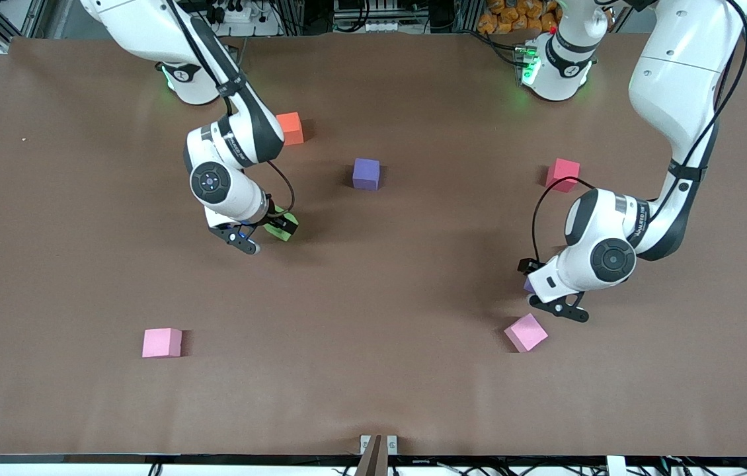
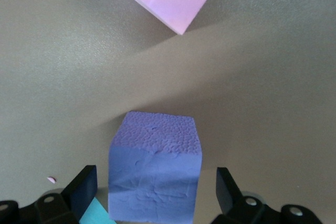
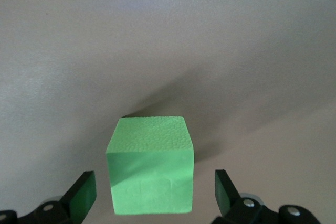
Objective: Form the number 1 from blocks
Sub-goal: 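Grasp the green cube with the right gripper while the left gripper grasps the purple cube, then place the green cube below the center purple cube while the left gripper carries purple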
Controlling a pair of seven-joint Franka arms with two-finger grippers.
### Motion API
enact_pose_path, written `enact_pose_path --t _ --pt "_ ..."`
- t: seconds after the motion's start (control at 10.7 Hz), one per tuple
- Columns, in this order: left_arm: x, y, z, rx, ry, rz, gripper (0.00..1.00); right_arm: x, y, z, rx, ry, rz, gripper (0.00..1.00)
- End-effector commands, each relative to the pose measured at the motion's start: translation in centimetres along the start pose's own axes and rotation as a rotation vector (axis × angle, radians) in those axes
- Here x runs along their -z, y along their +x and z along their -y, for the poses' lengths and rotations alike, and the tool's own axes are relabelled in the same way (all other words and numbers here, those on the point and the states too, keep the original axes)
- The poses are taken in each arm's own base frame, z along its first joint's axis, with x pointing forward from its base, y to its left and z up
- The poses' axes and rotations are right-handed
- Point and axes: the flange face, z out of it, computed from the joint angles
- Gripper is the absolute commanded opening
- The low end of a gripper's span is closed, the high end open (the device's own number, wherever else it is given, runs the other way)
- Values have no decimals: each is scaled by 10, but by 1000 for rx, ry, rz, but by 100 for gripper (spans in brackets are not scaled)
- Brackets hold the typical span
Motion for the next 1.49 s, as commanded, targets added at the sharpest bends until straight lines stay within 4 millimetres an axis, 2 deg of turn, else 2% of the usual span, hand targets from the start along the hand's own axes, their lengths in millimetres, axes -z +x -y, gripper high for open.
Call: enact_pose_path --t 0.0,0.28,0.56,0.65,0.84,0.93,1.02,1.12,1.4 --pt "-2 2 2 -27 6 -4 100 -7 0 -1 5 4 10 100" --pt "-3 1 5 -96 5 -2 100 -13 5 -4 -4 -3 14 93" --pt "-8 1 4 -94 2 5 100 -23 10 -5 -11 -1 8 90" --pt "-8 1 4 -91 2 5 100 -23 10 -5 -11 0 6 84" --pt "-9 0 3 -85 2 8 100 -20 10 -2 -7 6 2 58" --pt "-9 0 2 -80 1 9 100 -18 7 3 -2 10 -2 50" --pt "-10 0 0 -80 0 9 100 -14 6 6 1 16 -6 47" --pt "-10 -1 1 -73 -8 12 100 -5 4 12 20 28 -19 47" --pt "-17 -5 1 -72 -11 25 100 21 -42 66 253 14 -148 49"
